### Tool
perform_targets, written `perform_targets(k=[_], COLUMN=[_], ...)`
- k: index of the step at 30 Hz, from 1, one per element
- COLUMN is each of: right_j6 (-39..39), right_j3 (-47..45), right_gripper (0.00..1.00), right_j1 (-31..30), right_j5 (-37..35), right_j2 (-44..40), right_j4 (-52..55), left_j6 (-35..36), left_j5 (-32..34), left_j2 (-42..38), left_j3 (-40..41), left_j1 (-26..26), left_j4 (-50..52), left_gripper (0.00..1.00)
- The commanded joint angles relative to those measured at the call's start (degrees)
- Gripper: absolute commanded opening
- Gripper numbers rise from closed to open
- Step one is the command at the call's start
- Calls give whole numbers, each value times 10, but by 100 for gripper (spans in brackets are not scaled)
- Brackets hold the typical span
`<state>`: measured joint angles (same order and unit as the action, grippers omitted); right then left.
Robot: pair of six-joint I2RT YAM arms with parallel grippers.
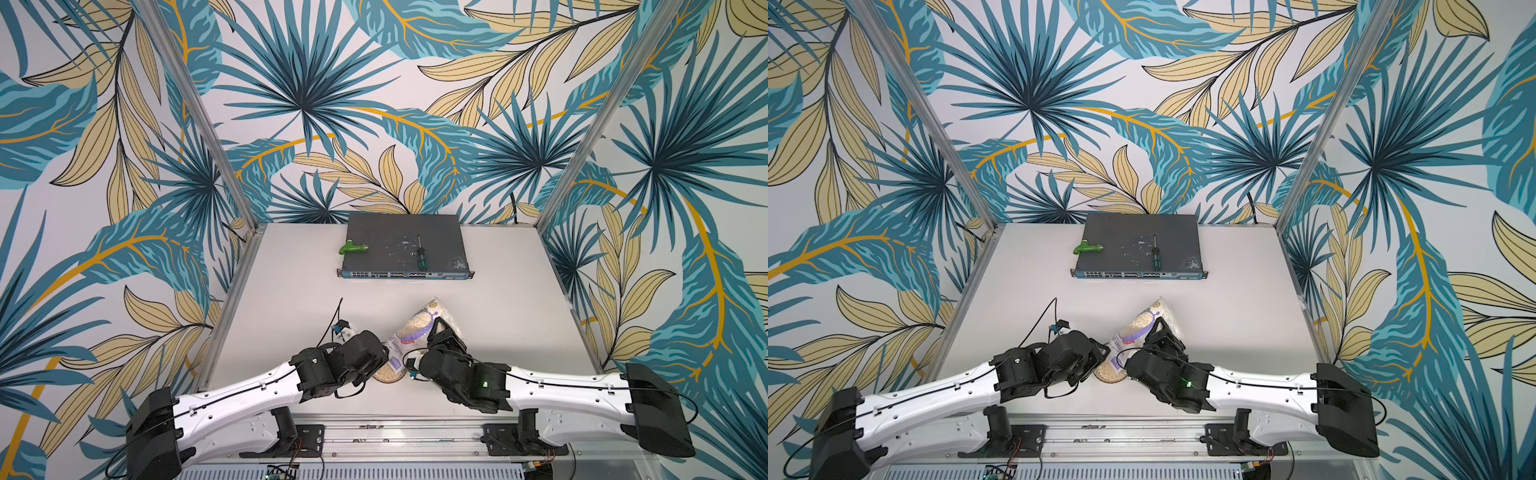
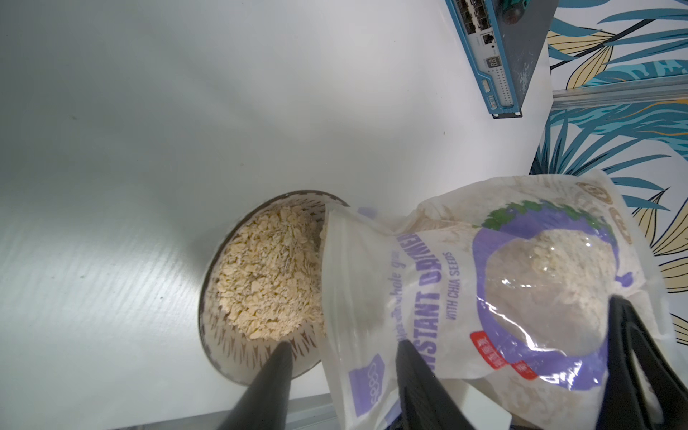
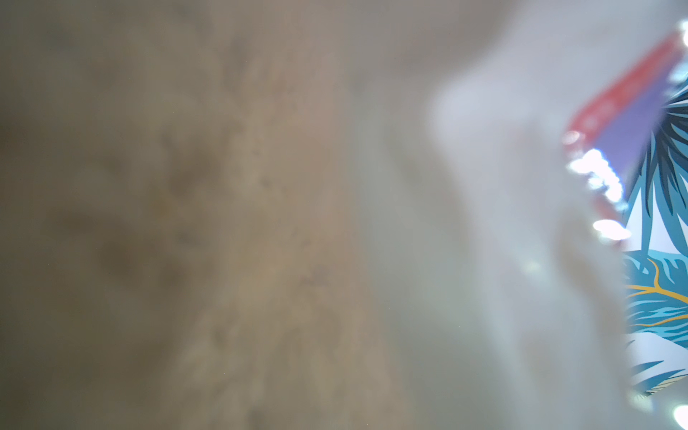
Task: Pour the oats into the breakfast bowl
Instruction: Pour the oats into the bowl.
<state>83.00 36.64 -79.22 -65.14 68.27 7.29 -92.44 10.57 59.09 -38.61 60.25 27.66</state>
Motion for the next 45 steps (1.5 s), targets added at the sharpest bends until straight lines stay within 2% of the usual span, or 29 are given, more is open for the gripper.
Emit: perform_targets(k=[1,28,45], right_j6=[-26,-12,16], right_j3=[33,33,33], right_gripper=[0,0,0], right_j1=[-4,-4,-4], right_j5=[-52,-52,-52], right_j2=[-16,10,-9], right_j4=[-38,-47,-55], left_j6=[-3,-6,-9], left_j5=[10,1,2], left_j2=[-5,10,8], left_j3=[8,6,12], left_j1=[2,1,2], left_j4=[-5,-23,-26], left_gripper=[49,49,49])
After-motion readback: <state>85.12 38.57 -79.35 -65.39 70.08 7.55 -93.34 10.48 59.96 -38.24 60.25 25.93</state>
